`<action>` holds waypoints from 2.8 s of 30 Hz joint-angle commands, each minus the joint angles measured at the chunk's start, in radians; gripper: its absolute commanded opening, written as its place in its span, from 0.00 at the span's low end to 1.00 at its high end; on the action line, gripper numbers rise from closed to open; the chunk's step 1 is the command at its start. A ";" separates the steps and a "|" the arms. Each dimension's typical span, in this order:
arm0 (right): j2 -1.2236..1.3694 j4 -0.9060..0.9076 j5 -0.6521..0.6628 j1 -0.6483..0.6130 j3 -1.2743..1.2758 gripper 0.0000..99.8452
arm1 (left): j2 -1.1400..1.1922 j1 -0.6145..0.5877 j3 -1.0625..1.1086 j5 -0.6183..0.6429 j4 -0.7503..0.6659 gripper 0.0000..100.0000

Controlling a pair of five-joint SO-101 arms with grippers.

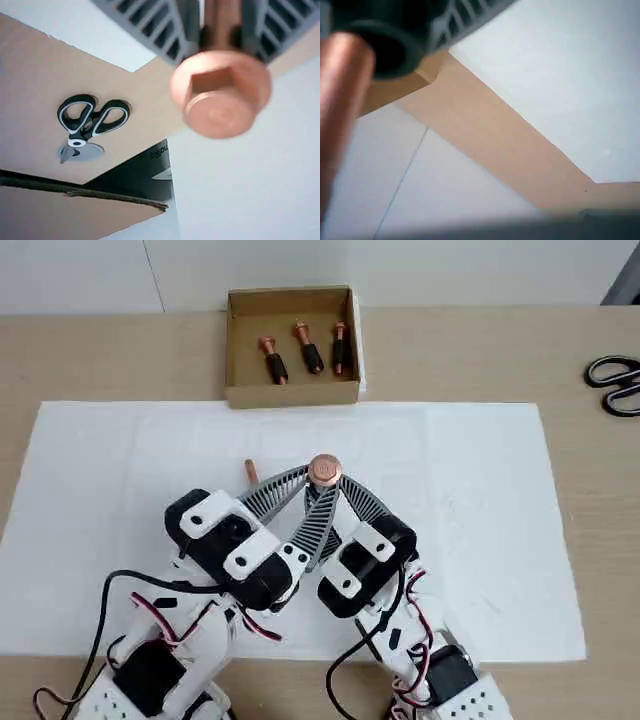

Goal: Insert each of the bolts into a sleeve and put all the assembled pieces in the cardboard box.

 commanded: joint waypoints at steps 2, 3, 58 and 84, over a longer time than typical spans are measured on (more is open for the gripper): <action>-0.022 -0.015 0.005 0.007 0.005 0.00 | -0.012 -0.005 0.001 -0.005 -0.032 0.01; -0.022 -0.015 0.005 0.007 0.005 0.00 | -0.012 -0.017 0.001 -0.005 -0.034 0.01; -0.022 -0.015 0.005 0.054 0.005 0.00 | -0.008 -0.049 0.041 0.115 0.011 0.01; -0.022 -0.013 0.005 0.077 0.005 0.00 | -0.014 -0.394 -0.275 0.032 0.269 0.22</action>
